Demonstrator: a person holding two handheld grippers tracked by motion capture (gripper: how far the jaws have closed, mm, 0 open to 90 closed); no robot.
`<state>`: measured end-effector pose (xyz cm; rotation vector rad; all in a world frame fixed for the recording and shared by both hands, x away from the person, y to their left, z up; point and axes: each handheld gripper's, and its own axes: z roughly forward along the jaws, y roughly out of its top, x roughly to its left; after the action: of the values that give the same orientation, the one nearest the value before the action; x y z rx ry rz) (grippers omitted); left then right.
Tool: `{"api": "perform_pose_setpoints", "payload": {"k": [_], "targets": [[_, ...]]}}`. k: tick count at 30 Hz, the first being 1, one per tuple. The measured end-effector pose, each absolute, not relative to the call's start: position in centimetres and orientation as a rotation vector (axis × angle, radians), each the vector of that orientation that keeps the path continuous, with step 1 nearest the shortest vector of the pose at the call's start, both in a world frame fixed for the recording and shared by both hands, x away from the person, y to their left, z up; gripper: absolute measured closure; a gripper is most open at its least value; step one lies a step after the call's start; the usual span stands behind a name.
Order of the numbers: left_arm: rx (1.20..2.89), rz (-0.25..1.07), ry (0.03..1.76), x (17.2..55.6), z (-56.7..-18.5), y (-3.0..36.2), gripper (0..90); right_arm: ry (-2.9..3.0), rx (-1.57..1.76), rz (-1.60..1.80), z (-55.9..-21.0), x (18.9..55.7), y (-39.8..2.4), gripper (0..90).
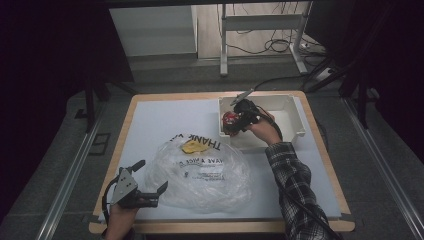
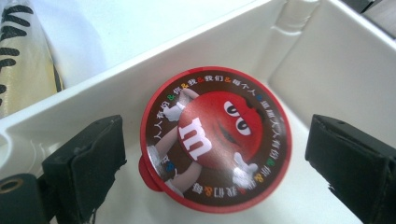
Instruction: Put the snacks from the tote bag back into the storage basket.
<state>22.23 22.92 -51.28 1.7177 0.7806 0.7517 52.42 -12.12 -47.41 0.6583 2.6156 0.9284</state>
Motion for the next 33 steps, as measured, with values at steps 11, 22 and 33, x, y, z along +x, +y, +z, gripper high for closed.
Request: {"api": "perform_pose_setpoints", "payload": {"k": [11, 22, 33], "targets": [[1.719, 0.753, 0.782, 22.2, -51.3, 22.9, 0.0, 2.583, 0.671, 1.024, -47.0, 51.7, -13.2, 5.2], [1.725, 0.751, 0.782, 22.2, -51.3, 22.9, 0.0, 2.569, 0.659, 1.057, -46.9, 51.0, -13.7, 5.2], [1.723, 0.752, 0.783, 22.2, -51.3, 22.9, 0.0, 2.54, 0.656, 1.092, -46.7, 50.2, -14.5, 5.2]]}}
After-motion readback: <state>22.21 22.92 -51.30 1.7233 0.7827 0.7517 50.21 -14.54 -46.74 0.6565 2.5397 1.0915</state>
